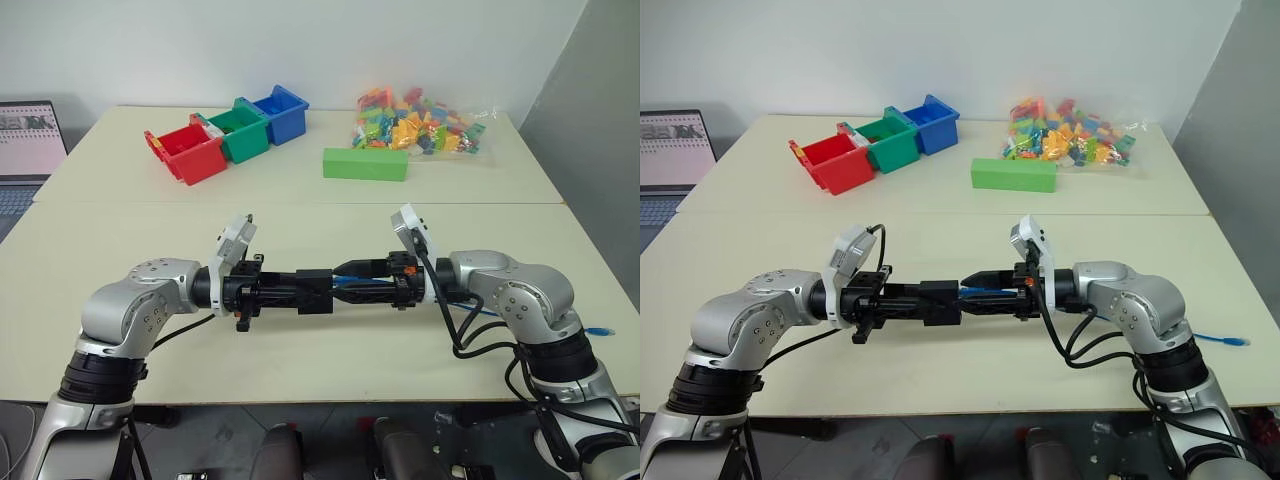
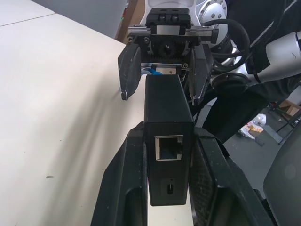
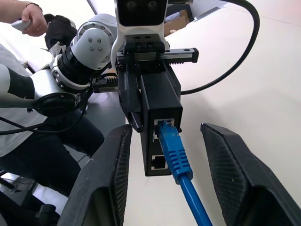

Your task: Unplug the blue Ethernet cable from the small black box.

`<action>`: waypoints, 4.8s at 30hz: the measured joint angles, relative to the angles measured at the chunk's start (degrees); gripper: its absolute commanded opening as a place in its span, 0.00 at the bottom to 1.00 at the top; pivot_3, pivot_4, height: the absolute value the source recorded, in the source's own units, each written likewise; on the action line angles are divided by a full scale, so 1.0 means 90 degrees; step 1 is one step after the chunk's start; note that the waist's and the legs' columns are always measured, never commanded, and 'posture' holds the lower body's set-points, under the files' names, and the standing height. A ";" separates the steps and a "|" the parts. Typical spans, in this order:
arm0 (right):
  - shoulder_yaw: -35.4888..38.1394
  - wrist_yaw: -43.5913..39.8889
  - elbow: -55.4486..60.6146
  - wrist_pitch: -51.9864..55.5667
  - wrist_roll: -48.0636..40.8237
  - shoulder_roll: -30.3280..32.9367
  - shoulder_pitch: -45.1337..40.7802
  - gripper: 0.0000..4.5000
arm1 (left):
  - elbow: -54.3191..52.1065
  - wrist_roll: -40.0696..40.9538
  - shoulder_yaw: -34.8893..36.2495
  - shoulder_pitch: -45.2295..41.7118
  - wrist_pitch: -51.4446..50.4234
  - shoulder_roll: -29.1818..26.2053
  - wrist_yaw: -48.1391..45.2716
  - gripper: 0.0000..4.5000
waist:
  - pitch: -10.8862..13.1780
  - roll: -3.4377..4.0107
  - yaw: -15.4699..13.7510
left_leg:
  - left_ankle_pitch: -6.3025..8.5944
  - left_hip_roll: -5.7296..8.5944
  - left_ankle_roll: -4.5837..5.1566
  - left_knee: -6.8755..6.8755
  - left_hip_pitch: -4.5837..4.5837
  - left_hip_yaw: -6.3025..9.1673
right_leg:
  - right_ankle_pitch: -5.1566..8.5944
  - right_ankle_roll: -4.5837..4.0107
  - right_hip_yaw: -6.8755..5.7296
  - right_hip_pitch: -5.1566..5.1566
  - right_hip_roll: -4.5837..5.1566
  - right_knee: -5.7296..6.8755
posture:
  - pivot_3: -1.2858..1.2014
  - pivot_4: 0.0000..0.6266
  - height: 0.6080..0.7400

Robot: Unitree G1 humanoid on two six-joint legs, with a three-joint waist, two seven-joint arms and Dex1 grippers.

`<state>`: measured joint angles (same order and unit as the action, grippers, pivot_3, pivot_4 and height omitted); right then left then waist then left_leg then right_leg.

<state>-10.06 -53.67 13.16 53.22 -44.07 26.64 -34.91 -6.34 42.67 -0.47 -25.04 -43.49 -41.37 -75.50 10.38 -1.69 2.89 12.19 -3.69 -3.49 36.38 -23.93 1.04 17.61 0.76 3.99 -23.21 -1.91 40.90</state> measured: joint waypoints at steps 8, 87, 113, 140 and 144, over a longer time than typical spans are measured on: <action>0.0134 -0.0039 -0.0078 0.0050 -0.0007 -0.0002 -0.0044 0.55 | -0.0029 0.0002 0.0011 0.0032 -0.0010 -0.0003 0.0002 0.18 | 0.0000 0.0000 0.0005 | 0.0000 0.0000 0.0000 -0.0001 0.0000 0.0000 | 0.0000 0.0000 0.0000 0.0000 0.0000 -0.0001 | 0.52 0.24 1.00; 0.0216 -0.0058 0.0173 0.0411 -0.0216 0.0086 0.0155 0.01 | -0.0237 0.0039 0.0030 0.0123 -0.0109 0.0023 0.0060 0.18 | 0.0002 0.0000 0.0026 | 0.0000 0.0000 0.0000 -0.0022 -0.0001 0.0000 | 0.0001 0.0001 0.0001 -0.0005 -0.0001 -0.0015 | 0.52 0.24 1.00; 0.0197 0.3001 -0.3800 -0.3420 0.3749 -0.0481 -0.0792 0.16 | -0.0209 -0.0354 0.1004 0.0878 0.0420 0.0338 0.1906 0.18 | 0.0011 -0.0001 0.0024 | -0.0001 0.0002 -0.0001 -0.0032 -0.0005 -0.0016 | -0.0009 -0.0013 0.0013 -0.0012 0.0006 -0.0024 | 0.52 0.24 1.00; 0.0125 0.1102 -0.0001 -0.0962 0.2202 -0.0203 -0.0575 0.88 | 0.5266 -0.3908 0.0851 -0.1183 0.6060 0.1970 0.5688 0.18 | 0.0012 0.0001 -0.0105 | 0.0000 0.0003 -0.0001 -0.0031 -0.0011 -0.0012 | -0.0020 -0.0029 0.0000 -0.0010 0.0008 -0.0027 | 0.52 0.24 1.00; 0.0036 0.1118 0.0031 -0.0808 0.2213 -0.0194 -0.0578 0.88 | 0.6024 -0.3896 0.0930 -0.1333 0.6304 0.2018 0.5792 0.18 | 0.0012 0.0001 -0.0102 | 0.0000 0.0003 -0.0001 -0.0032 -0.0012 -0.0013 | -0.0019 -0.0029 -0.0001 -0.0010 0.0008 -0.0028 | 0.52 0.24 1.00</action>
<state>-9.73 -43.60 13.44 45.94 -24.15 24.89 -40.11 47.87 7.60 7.90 -37.04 13.24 -23.21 -23.37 10.49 -1.68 1.97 12.19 -3.66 -3.50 36.10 -24.04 0.92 17.43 0.50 3.98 -23.30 -1.84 40.65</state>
